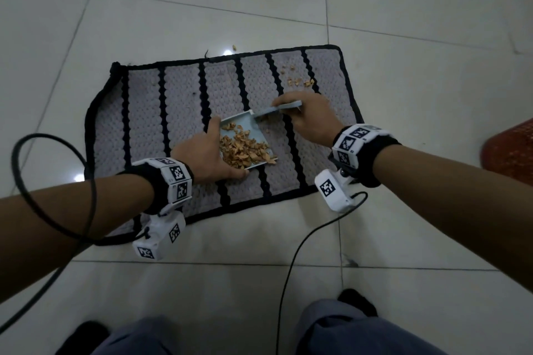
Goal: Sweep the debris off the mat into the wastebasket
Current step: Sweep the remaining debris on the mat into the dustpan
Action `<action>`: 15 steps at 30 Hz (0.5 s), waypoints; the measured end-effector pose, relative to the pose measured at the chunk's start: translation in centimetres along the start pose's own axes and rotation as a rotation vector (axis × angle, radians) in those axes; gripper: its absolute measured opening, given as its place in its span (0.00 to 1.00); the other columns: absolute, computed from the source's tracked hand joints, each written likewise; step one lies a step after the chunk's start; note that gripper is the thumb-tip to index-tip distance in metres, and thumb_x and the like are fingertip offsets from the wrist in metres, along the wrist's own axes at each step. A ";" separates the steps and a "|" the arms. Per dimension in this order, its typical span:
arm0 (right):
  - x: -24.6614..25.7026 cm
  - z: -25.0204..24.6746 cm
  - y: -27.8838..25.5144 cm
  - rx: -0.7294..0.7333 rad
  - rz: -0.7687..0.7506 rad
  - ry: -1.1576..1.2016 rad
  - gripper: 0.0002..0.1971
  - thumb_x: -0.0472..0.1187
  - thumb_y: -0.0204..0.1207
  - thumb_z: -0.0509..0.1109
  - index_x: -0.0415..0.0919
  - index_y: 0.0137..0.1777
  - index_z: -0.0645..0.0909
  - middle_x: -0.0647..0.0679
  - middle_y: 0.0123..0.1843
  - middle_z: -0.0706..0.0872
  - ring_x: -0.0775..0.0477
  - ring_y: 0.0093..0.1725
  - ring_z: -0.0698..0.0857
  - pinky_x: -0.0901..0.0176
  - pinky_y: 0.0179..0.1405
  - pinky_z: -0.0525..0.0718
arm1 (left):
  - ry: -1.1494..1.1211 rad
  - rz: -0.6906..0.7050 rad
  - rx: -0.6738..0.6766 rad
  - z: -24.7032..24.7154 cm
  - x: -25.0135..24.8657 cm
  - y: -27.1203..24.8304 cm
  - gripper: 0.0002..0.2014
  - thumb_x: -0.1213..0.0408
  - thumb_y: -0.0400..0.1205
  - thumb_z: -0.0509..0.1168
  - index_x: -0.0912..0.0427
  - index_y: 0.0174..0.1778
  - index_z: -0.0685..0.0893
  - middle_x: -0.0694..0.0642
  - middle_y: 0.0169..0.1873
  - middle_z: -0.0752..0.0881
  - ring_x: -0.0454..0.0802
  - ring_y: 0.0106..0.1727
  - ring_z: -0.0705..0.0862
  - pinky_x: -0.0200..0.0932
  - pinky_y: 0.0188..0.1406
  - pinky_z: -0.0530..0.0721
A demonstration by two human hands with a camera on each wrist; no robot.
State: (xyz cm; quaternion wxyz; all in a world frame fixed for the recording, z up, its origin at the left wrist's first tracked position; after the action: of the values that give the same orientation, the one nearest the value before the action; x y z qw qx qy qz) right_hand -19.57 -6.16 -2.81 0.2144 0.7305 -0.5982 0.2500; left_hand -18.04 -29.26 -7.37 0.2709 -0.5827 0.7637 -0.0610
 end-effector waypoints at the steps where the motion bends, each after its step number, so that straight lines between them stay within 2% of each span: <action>1: -0.1 -0.1 -0.1 0.016 -0.004 0.002 0.12 0.25 0.78 0.65 0.31 0.56 0.87 0.37 0.55 0.90 0.40 0.53 0.86 0.58 0.52 0.81 | 0.003 0.005 0.004 0.0 0.0 0.0 0.59 0.27 0.60 0.75 0.53 0.78 0.52 0.56 0.50 0.87 0.56 0.40 0.87 0.52 0.39 0.89; 3: -0.6 -0.3 -0.8 0.032 0.008 0.022 0.12 0.23 0.77 0.64 0.30 0.55 0.87 0.36 0.53 0.90 0.41 0.50 0.85 0.55 0.48 0.81 | 0.016 0.008 0.011 -0.1 0.1 0.1 0.61 0.27 0.60 0.75 0.52 0.80 0.51 0.56 0.51 0.87 0.57 0.41 0.87 0.53 0.40 0.89; 6: -1.3 -0.5 -2.4 0.017 0.029 0.047 0.11 0.25 0.77 0.65 0.31 0.54 0.87 0.38 0.51 0.90 0.43 0.49 0.85 0.52 0.50 0.84 | 0.031 0.012 0.021 -0.1 0.2 0.2 0.63 0.26 0.60 0.74 0.51 0.82 0.48 0.57 0.55 0.87 0.58 0.45 0.87 0.53 0.43 0.89; 11: -1.5 -2.4 -2.6 -0.156 0.190 0.098 0.10 0.33 0.83 0.64 0.34 0.57 0.86 0.39 0.51 0.89 0.43 0.49 0.86 0.54 0.49 0.83 | 0.044 0.006 0.023 -0.4 0.2 0.5 0.63 0.23 0.57 0.72 0.45 0.80 0.47 0.56 0.53 0.87 0.58 0.43 0.87 0.55 0.43 0.89; 13: -2.0 -2.7 -1.7 -0.193 0.255 0.018 0.11 0.37 0.85 0.62 0.35 0.55 0.85 0.39 0.45 0.89 0.42 0.42 0.85 0.51 0.42 0.82 | 0.049 0.003 0.031 -0.4 0.2 0.6 0.62 0.23 0.57 0.73 0.45 0.80 0.48 0.55 0.53 0.87 0.57 0.42 0.86 0.55 0.42 0.89; 15: -2.1 -2.3 -1.1 -0.194 0.288 -0.045 0.09 0.37 0.86 0.60 0.37 0.48 0.80 0.49 0.31 0.80 0.51 0.29 0.76 0.58 0.29 0.70 | 0.054 -0.003 0.041 -0.5 0.2 0.6 0.62 0.23 0.58 0.72 0.46 0.81 0.47 0.56 0.53 0.87 0.57 0.42 0.86 0.54 0.43 0.89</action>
State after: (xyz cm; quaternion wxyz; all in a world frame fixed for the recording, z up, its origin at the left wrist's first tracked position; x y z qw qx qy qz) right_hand -19.08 -2.93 -2.32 0.2324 0.6186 -0.7227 0.2026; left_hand -18.78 -29.38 -7.27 0.2618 -0.5764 0.7685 -0.0928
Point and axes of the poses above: each hand's wrist, its own y-axis towards the middle knuckle, its own z-axis out of the palm, x = y × z, the point moved 3 cm from there along y, towards the middle knuckle
